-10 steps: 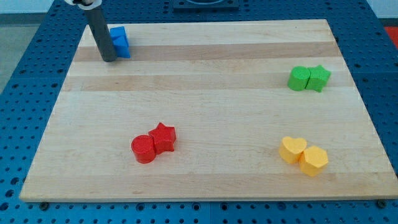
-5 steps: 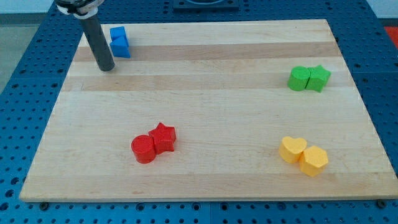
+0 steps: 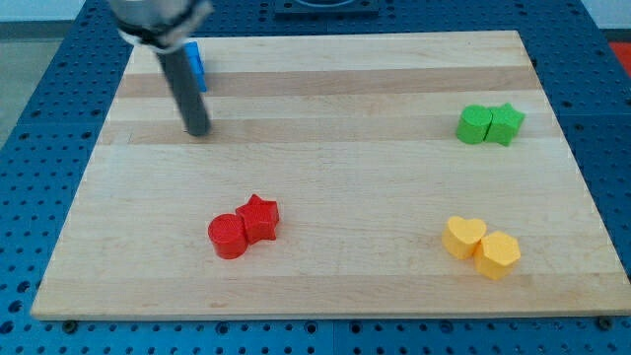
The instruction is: Point your arm at bottom center
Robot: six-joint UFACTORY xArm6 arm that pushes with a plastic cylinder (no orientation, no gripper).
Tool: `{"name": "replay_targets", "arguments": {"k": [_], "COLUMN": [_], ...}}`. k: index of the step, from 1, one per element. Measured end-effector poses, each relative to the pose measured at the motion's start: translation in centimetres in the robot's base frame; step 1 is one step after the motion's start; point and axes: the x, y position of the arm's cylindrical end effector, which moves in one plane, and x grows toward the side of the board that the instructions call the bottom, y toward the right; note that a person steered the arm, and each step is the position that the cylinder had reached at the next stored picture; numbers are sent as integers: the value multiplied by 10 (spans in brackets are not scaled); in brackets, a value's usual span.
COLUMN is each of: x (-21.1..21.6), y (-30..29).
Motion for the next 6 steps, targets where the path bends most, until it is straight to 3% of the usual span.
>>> {"name": "replay_targets", "arguments": {"k": [1,3,6], "x": [16,115,175], "y": [44,142,112]}}
